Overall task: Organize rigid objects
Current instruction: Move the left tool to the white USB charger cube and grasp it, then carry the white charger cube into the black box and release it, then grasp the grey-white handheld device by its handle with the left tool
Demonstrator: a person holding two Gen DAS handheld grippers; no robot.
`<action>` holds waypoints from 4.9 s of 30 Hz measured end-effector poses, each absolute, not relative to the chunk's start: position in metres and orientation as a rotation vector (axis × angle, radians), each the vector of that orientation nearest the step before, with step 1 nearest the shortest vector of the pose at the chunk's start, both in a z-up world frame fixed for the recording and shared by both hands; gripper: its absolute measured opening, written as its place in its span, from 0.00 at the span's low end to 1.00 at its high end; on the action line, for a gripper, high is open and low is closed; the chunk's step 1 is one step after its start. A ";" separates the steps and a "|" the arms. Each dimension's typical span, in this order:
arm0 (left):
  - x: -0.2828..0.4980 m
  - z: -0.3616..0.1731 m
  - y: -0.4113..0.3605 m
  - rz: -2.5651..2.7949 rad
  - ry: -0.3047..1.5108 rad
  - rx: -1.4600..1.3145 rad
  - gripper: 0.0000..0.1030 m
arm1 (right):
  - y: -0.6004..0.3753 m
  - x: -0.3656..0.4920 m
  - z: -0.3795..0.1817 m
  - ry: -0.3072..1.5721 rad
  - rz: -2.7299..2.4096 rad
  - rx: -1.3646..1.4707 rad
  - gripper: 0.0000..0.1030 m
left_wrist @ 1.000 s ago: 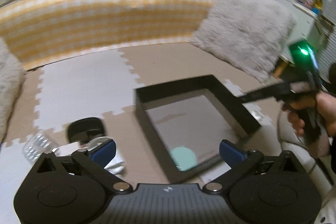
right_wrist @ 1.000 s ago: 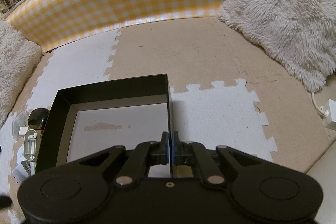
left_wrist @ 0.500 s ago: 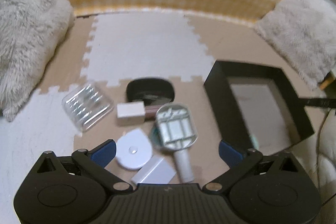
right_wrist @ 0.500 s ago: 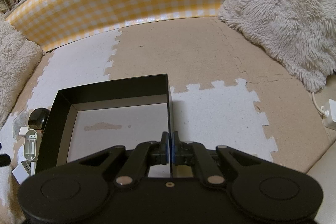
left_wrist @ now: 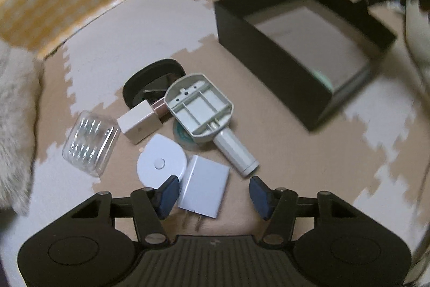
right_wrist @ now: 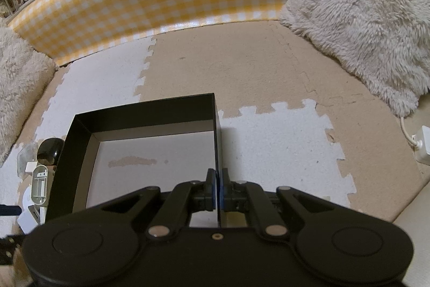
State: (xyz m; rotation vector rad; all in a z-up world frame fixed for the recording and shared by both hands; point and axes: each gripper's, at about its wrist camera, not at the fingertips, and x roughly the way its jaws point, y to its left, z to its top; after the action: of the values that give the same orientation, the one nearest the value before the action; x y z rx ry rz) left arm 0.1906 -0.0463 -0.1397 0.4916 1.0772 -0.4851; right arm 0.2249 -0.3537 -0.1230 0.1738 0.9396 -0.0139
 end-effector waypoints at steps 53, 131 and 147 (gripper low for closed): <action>0.200 -0.066 -0.151 -0.735 0.783 0.303 0.37 | -0.357 0.225 -0.122 0.955 -0.009 0.192 0.04; 0.194 -0.077 -0.187 -0.824 0.935 0.213 1.00 | -0.369 0.227 -0.125 0.969 0.021 0.278 0.05; 0.183 -0.049 -0.104 -0.567 0.803 0.109 1.00 | -0.364 0.226 -0.123 0.965 0.018 0.233 0.04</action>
State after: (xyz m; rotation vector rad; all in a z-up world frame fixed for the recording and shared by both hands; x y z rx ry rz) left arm 0.1833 -0.1040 -0.0491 0.1086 0.8029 -0.5669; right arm 0.2263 -0.3638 -0.1233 0.2333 0.9648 0.0181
